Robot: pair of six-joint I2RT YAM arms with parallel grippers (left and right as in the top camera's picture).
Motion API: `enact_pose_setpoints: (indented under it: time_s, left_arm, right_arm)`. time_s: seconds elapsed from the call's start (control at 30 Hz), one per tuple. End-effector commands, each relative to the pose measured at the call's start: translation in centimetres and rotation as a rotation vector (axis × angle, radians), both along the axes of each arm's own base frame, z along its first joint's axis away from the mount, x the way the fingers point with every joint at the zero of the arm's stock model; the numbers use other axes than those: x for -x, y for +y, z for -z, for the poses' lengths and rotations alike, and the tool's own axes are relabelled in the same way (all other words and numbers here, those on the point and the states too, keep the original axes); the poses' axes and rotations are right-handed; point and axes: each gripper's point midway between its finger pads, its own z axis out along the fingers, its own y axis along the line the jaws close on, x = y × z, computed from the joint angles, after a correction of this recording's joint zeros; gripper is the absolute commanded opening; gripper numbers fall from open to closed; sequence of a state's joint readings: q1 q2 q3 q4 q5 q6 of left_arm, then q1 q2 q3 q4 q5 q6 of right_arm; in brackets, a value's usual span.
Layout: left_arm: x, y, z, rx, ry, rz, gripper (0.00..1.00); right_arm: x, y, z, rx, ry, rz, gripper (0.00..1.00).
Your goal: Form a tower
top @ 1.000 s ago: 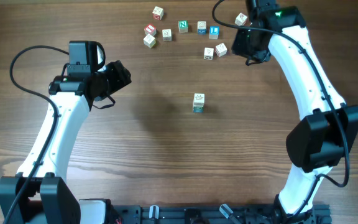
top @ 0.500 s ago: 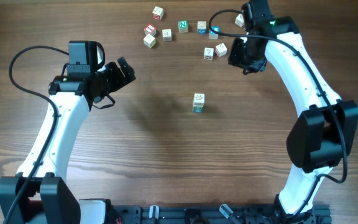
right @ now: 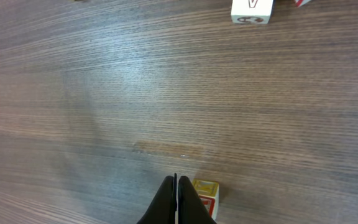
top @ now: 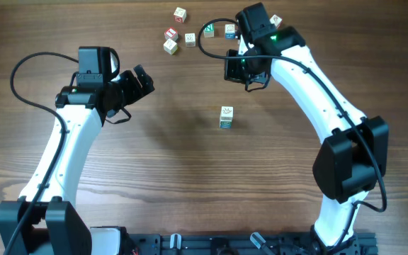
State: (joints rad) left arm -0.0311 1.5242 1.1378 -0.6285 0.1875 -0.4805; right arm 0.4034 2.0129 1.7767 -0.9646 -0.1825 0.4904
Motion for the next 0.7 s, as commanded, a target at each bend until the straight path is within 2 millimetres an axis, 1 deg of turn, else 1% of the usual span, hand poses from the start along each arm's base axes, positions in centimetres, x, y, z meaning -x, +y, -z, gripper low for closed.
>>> enact_pose_setpoints:
  time_s: [0.0,0.03,0.07,0.1,0.13,0.17,0.2,0.27,0.4,0.43,0.47,0.53,0.6,0.67]
  left_arm:
    - [0.0,0.1,0.1,-0.006,0.000,-0.003,1.00]
    - [0.0,0.1,0.1,-0.006,0.000,-0.003,1.00]
    - [0.0,0.1,0.1,-0.006,0.000,-0.003,1.00]
    - [0.0,0.1,0.1,-0.006,0.000,-0.003,1.00]
    - [0.0,0.1,0.1,-0.006,0.000,-0.003,1.00]
    - [0.0,0.1,0.1,-0.006,0.000,-0.003,1.00]
    - [0.0,0.1,0.1,-0.006,0.000,-0.003,1.00]
    - [0.0,0.1,0.1,-0.006,0.000,-0.003,1.00]
    - [0.0,0.1,0.1,-0.006,0.000,-0.003,1.00]
    - [0.0,0.1,0.1,-0.006,0.000,-0.003,1.00]
    - [0.0,0.1,0.1,-0.006,0.000,-0.003,1.00]
    - [0.0,0.1,0.1,-0.006,0.000,-0.003,1.00]
    - [0.0,0.1,0.1,-0.006,0.000,-0.003,1.00]
    - [0.0,0.1,0.1,-0.006,0.000,-0.003,1.00]
  right_arm:
    - [0.4,1.0,0.0,0.030,-0.020,-0.015,0.05]
    - [0.4,1.3,0.4,0.053,-0.025,-0.018,0.05]
    - [0.6,1.6,1.3,0.076,-0.018,-0.028,0.05]
    - [0.7,1.8,1.5,0.076,-0.010,-0.024,0.04]
    - [0.7,1.8,1.6,0.078,-0.008,-0.024,0.04]
    - [0.7,1.7,1.6,0.080,-0.008,-0.023,0.08]
    - [0.5,1.3,1.9,0.096,-0.006,0.019,0.04]
    - [0.4,1.1,2.4,0.112,-0.001,0.021,0.05]
    - [0.5,1.1,4.4,0.136,0.033,0.001,0.05]
    - [0.6,1.1,5.1,0.143,0.048,0.001,0.05]
    - [0.6,1.1,5.4,0.145,0.054,0.000,0.05]
    - [0.7,1.1,5.5,0.145,0.061,-0.001,0.05]
    - [1.7,0.8,5.7,0.150,0.105,-0.007,0.05]
    - [2.3,0.6,5.8,0.158,0.128,-0.007,0.05]
